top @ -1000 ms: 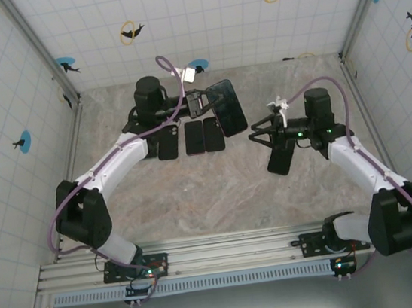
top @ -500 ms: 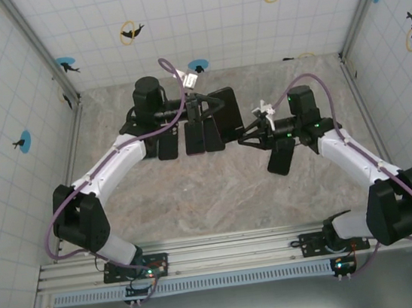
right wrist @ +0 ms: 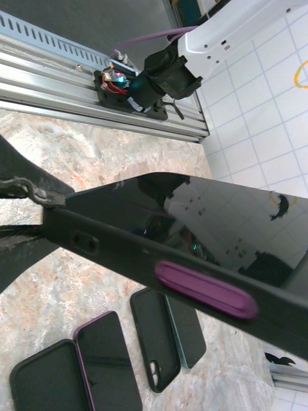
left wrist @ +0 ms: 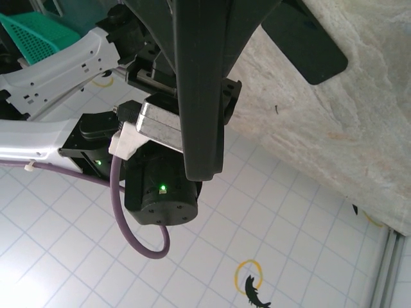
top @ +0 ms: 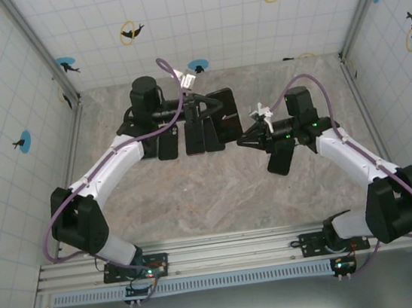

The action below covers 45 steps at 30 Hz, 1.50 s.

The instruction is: Take the phone out of the phone case

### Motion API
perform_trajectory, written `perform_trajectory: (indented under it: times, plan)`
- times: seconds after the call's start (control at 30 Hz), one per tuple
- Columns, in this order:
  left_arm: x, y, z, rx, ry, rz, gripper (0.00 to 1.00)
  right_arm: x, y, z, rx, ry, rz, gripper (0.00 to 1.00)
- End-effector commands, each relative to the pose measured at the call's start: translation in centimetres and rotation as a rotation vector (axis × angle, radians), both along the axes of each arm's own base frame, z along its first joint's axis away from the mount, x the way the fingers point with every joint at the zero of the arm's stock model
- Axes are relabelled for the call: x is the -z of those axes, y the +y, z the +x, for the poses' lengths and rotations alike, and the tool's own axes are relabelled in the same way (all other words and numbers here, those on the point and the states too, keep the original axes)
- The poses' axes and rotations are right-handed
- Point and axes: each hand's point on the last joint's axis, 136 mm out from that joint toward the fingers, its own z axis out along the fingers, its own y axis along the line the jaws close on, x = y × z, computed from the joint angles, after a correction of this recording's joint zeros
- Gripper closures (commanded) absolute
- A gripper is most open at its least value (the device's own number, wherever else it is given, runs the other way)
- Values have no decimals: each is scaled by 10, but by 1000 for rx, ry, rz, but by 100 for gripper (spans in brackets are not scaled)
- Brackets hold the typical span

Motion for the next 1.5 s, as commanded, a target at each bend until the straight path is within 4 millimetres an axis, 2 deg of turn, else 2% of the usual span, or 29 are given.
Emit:
perform_trajectory:
  times: [0.0, 0.13, 0.37, 0.7, 1.23, 1.47]
  plan:
    - [-17, 3, -18, 57, -29, -30, 100, -17, 6, 7, -11, -100, 6, 88]
    - [-14, 4, -20, 70, -14, -26, 100, -24, 8, 8, -16, -119, 16, 89]
    - [-10, 4, -20, 67, -13, -11, 100, -29, 11, 3, -47, -104, 43, 82]
    - [-6, 5, -17, 42, -23, 6, 100, -35, 13, -1, -65, -107, 73, 80]
    - [-3, 6, -15, 18, -32, 27, 100, -33, 13, -11, -113, -66, 101, 76]
    - [-6, 6, -15, 22, -38, 26, 100, -23, 12, -12, -117, -51, 78, 77]
